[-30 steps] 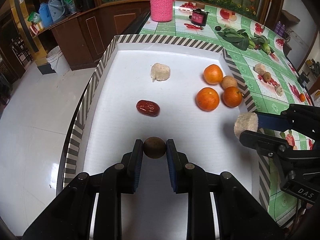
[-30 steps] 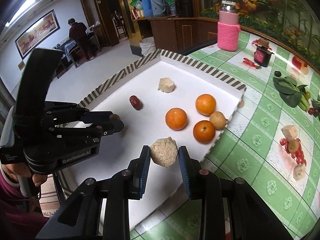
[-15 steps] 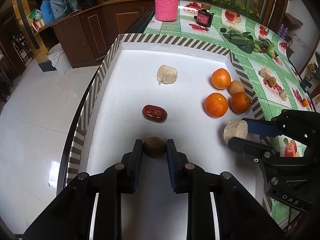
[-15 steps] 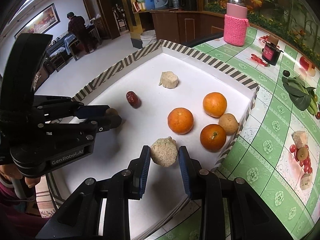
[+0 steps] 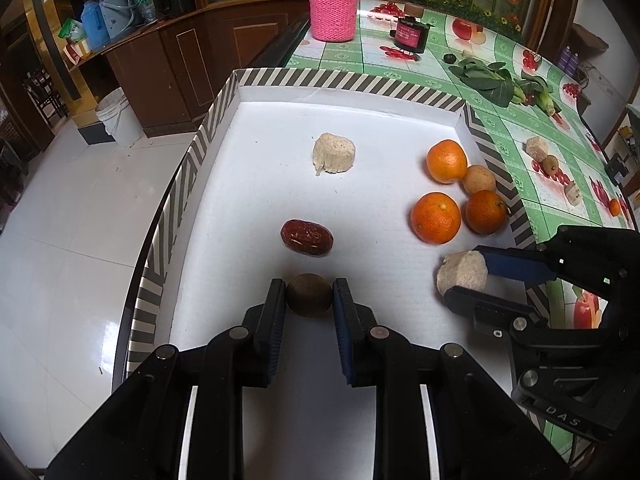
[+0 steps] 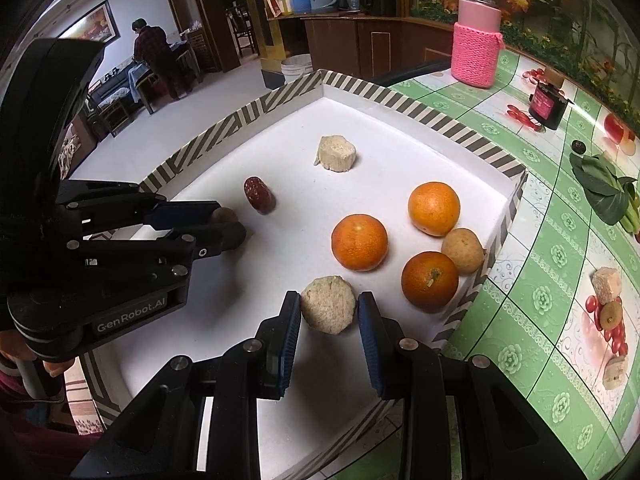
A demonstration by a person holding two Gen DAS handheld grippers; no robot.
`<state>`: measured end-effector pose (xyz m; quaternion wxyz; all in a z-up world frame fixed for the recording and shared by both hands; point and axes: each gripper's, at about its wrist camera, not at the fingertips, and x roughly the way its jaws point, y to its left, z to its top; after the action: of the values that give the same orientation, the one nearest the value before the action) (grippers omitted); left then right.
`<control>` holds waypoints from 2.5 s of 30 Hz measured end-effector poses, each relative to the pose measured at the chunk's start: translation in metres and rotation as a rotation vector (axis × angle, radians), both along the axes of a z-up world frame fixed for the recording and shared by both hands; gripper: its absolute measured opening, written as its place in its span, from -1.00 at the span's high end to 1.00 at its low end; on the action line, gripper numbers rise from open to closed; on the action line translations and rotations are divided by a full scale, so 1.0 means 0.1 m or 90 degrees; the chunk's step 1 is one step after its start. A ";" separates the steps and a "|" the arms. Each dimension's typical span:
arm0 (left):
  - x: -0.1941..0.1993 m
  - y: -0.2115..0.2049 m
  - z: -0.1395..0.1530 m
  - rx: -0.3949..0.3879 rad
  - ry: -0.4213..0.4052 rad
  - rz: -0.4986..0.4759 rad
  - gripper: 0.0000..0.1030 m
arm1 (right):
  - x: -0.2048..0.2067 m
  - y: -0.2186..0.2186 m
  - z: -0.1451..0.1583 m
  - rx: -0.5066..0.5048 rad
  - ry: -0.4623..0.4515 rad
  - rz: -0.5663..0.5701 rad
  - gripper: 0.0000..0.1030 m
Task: Organize fruits
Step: 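Open left gripper releasing brown ball while right gripper releases tan ball into tray, then move both grippers back over the tablecloth toward the remaining fruit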
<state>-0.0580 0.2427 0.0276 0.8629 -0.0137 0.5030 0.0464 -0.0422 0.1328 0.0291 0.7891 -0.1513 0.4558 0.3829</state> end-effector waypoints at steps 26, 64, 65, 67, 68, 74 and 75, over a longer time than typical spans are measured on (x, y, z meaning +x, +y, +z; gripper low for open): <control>-0.10 -0.08 0.12 0.010 -0.015 0.053 -0.36 | -0.16 -0.79 0.40 0.086 -0.020 -0.080 -0.04; 0.32 -2.16 0.21 -0.023 0.009 -0.185 -0.35 | 0.02 -3.39 0.15 0.050 -0.017 -0.386 -0.25; 0.34 -2.21 0.21 -0.022 0.010 -0.191 -0.35 | 0.04 -3.46 0.16 0.052 -0.018 -0.395 -0.25; 0.37 -2.29 0.21 -0.021 0.011 -0.200 -0.35 | 0.08 -3.60 0.18 0.054 -0.019 -0.412 -0.25; 0.38 -2.32 0.21 -0.021 0.013 -0.203 -0.35 | 0.11 -3.64 0.19 0.052 -0.021 -0.416 -0.25; 0.51 -2.49 0.18 -0.030 0.024 -0.215 -0.35 | 0.26 -3.85 0.24 0.034 -0.042 -0.438 -0.25; 0.53 -2.51 0.18 -0.028 0.023 -0.216 -0.35 | 0.29 -3.90 0.24 0.027 -0.048 -0.452 -0.26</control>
<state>-0.0050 -0.0080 0.0457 0.8488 0.0532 0.5143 -0.1105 -0.0128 -0.2571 0.0536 0.8923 0.0190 0.4422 0.0886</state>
